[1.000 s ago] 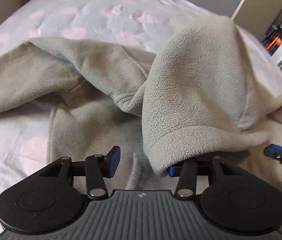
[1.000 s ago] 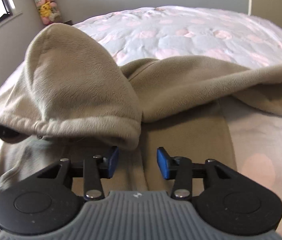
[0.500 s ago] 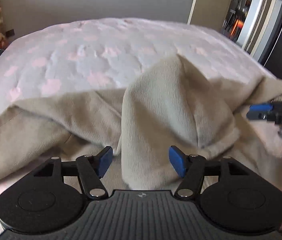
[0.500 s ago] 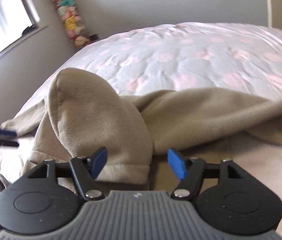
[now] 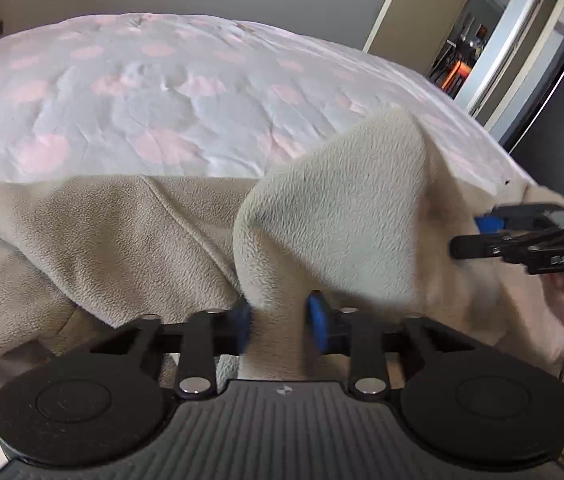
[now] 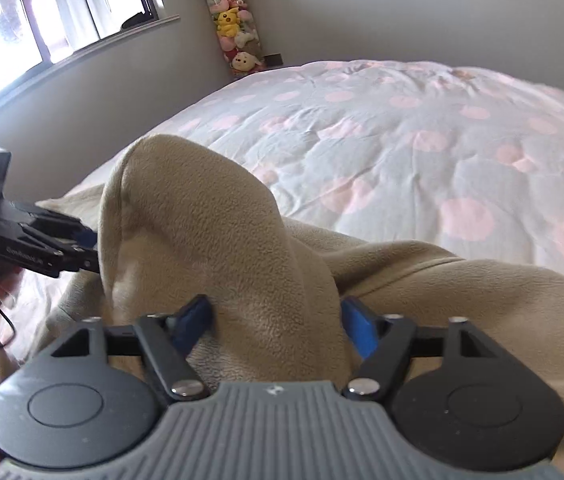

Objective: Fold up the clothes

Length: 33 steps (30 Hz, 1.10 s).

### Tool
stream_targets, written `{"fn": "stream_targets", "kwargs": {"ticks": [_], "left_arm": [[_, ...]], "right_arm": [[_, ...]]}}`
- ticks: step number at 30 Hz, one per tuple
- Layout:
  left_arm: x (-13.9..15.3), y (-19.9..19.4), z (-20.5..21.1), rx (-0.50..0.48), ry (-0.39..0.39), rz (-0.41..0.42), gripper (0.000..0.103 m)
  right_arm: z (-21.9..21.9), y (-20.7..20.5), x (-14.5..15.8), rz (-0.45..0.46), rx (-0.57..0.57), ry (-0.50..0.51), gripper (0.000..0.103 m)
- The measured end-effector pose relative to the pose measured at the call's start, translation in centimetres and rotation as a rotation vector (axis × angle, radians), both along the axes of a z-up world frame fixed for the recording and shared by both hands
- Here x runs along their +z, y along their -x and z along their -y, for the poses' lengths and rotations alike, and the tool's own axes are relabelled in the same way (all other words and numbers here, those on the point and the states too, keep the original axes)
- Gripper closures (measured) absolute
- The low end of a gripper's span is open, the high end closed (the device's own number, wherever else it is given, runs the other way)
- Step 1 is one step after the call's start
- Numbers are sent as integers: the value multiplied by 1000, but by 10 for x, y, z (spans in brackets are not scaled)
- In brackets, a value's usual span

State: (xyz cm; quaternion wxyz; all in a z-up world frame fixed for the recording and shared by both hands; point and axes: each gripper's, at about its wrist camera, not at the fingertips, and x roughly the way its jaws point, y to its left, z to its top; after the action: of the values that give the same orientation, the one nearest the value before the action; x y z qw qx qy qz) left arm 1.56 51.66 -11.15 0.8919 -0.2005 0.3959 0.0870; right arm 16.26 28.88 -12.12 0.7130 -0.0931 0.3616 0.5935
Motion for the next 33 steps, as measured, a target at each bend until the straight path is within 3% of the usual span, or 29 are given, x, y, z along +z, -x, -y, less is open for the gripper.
{"fn": "stream_targets", "kwargs": {"ticks": [1,4,8,13,18,21,25,33], "left_arm": [[4,-1,1,-14,-12,8,96],[28,-9,5,-47,-89,24,97],[80,-29,3,-72,-234,64,97],[145,-74,-12,-65,-433,95,97],[177,-136,-37,-26,-591,106,97],[175,-174,-53,0,-643,104,97],[151,-220,-76,25,-668,69,98],[83,-264,-106,26,-667,-3,97]], "right_arm": [[-2,-2,-2,-24,4,-5,78],[0,-5,10,1,4,-38,93],[-4,-15,55,91,-4,-103,94],[-40,-43,121,267,-50,-118,94],[-91,-95,161,355,-152,-129,94],[-123,-129,168,396,-208,-132,94],[-158,-169,160,421,-270,-124,94],[-208,-228,92,431,-314,-53,94]]}}
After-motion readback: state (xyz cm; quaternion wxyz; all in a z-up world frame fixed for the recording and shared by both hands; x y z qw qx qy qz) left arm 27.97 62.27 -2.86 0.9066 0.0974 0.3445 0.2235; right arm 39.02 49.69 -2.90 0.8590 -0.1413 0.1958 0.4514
